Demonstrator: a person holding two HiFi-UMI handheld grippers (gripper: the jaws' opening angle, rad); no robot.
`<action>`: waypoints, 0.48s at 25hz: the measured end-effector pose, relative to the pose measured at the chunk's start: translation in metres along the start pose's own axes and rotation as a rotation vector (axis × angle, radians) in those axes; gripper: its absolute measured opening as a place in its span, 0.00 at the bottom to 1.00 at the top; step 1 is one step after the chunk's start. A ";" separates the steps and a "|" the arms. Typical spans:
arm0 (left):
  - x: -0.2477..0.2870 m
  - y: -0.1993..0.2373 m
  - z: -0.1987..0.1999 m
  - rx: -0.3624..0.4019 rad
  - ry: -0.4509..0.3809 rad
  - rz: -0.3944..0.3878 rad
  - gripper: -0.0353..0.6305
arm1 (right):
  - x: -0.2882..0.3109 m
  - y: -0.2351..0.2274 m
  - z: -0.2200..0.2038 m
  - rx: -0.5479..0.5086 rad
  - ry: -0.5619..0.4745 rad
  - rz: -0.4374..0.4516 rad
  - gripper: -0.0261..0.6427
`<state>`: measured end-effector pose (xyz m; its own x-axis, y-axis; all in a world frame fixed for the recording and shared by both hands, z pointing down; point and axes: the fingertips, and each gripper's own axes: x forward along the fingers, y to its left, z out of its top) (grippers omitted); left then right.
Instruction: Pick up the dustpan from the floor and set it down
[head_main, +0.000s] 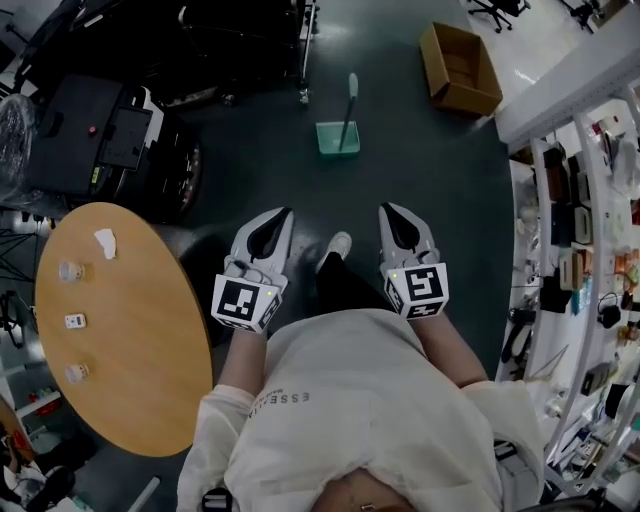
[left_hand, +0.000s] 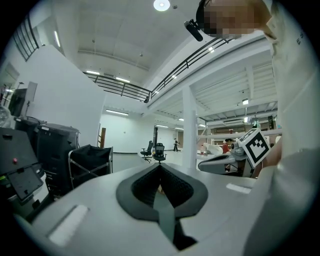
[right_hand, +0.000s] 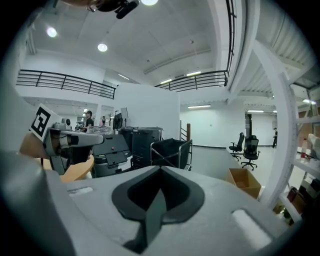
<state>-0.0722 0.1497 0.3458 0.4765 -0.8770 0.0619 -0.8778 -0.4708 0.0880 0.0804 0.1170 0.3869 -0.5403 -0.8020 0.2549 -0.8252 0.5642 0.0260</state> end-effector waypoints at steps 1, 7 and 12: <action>0.016 0.010 0.003 0.004 0.007 0.006 0.08 | 0.017 -0.010 0.003 0.000 0.004 0.008 0.02; 0.118 0.070 0.012 0.006 0.026 0.019 0.08 | 0.124 -0.076 0.015 0.027 0.040 0.033 0.02; 0.185 0.117 0.027 0.019 0.028 0.041 0.08 | 0.197 -0.120 0.026 0.004 0.076 0.049 0.02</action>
<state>-0.0883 -0.0702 0.3405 0.4411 -0.8926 0.0934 -0.8973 -0.4366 0.0656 0.0683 -0.1135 0.4093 -0.5663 -0.7558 0.3286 -0.7987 0.6017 0.0075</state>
